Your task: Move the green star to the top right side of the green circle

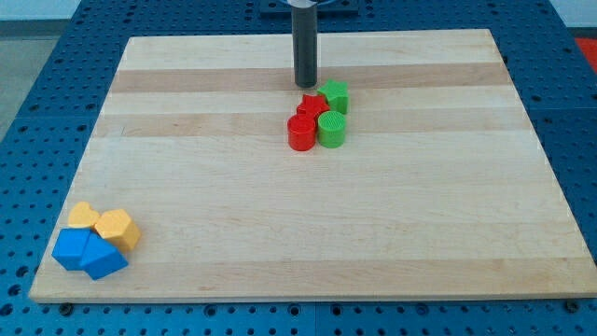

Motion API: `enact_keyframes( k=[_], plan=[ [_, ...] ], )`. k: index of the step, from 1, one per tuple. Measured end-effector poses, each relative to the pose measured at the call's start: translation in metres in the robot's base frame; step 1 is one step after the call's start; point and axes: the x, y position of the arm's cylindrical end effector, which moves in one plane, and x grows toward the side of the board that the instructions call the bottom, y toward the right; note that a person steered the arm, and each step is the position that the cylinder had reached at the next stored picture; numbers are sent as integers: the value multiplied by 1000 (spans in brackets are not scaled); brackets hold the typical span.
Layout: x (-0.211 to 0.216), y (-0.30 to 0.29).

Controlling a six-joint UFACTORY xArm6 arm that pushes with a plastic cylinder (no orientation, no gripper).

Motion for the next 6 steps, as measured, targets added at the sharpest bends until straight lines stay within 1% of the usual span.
enact_keyframes(
  k=[2, 3, 5, 6],
  plan=[
    [24, 10],
    [28, 19],
    [16, 22],
    [16, 38]
  ],
)
